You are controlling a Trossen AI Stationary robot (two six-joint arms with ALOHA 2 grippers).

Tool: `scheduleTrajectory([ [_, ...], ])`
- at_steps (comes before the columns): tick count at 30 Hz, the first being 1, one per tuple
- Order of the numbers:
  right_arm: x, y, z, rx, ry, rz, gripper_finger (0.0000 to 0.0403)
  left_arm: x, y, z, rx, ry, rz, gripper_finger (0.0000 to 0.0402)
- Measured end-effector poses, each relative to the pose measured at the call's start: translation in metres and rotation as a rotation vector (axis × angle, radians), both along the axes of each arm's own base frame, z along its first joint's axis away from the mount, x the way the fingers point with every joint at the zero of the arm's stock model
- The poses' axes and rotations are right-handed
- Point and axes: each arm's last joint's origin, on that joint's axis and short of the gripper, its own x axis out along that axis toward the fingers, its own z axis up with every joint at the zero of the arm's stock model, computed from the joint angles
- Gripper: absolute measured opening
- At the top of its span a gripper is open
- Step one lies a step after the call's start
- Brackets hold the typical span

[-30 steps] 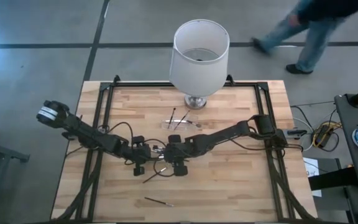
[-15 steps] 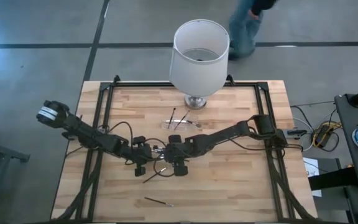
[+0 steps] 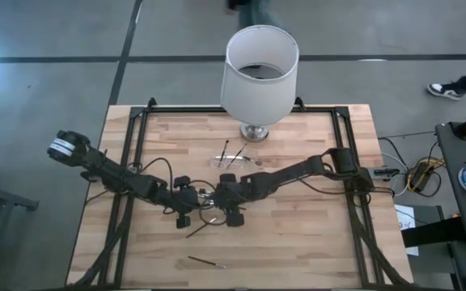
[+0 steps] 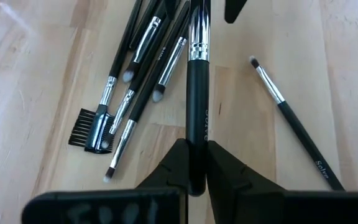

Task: Put items in baskets/containers
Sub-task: Put the blush brush into the transparent organizer

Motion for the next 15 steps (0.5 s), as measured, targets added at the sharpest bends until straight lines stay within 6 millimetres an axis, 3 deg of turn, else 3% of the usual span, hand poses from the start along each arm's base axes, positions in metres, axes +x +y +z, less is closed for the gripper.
scheduleTrajectory([
  [15, 0.006, 0.001, 0.012, 0.017, -0.040, -0.002, 0.0127, 0.001, 0.000, 0.001, 0.004, -0.016, -0.009, 0.0027],
])
